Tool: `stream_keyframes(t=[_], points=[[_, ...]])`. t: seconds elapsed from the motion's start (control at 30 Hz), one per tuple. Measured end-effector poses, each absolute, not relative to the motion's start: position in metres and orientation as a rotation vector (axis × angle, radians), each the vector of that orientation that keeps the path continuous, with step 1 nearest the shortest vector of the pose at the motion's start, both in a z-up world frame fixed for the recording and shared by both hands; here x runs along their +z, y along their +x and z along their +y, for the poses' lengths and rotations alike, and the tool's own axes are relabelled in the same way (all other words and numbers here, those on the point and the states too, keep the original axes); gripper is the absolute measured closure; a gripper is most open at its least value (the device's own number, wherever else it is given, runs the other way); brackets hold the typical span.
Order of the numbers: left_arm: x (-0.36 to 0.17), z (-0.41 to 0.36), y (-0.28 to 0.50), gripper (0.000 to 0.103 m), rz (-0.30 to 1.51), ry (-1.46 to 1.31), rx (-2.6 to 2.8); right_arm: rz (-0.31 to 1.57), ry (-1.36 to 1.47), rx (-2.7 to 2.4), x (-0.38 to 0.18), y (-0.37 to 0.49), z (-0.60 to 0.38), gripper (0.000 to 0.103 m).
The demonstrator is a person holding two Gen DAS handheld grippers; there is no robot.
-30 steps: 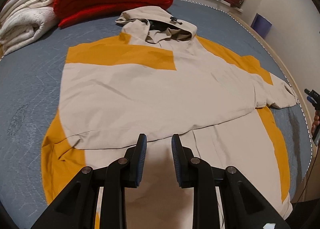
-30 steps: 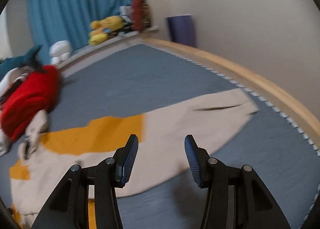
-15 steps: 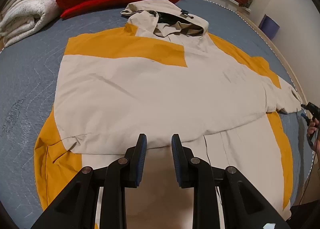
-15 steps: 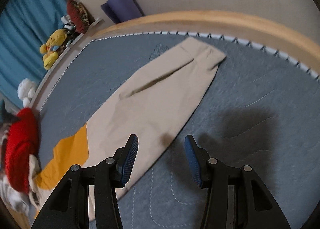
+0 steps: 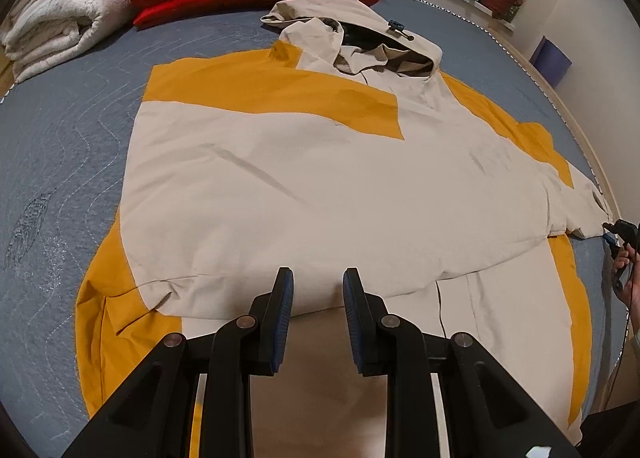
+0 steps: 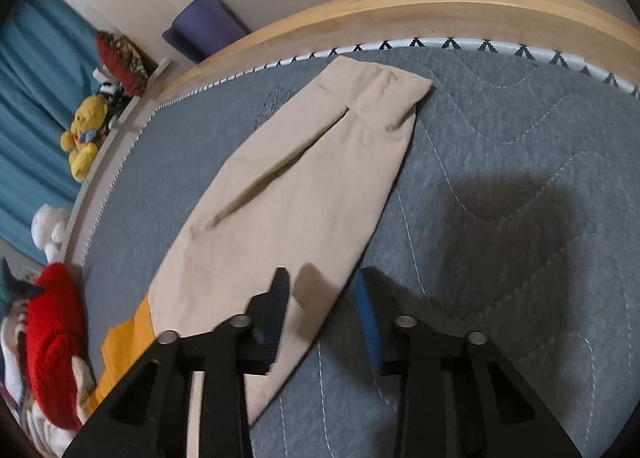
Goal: Fold large clothes
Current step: 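Grasp the sleeve cuff with the right gripper, fold it across the body, release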
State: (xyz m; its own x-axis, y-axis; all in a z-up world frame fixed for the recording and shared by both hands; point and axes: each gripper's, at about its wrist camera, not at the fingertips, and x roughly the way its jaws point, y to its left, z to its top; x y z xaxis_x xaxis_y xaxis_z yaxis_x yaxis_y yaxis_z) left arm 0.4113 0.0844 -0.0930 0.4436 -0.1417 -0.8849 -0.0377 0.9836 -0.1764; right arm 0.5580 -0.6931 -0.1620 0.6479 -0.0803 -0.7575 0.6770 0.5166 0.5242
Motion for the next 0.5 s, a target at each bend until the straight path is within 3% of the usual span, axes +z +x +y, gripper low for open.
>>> stream_keyframes(t=[0.3,0.5], points=[[-0.093,0.085,0.412,0.080,1.108,-0.184,-0.066,0.652,0.980,-0.510,-0.160,0.559,-0.705,0.099],[-0.079,0.096,0.412,0.080,1.081,-0.231,-0.044,0.568,0.674,-0.440,-0.059,0.584,-0.632,0.101]])
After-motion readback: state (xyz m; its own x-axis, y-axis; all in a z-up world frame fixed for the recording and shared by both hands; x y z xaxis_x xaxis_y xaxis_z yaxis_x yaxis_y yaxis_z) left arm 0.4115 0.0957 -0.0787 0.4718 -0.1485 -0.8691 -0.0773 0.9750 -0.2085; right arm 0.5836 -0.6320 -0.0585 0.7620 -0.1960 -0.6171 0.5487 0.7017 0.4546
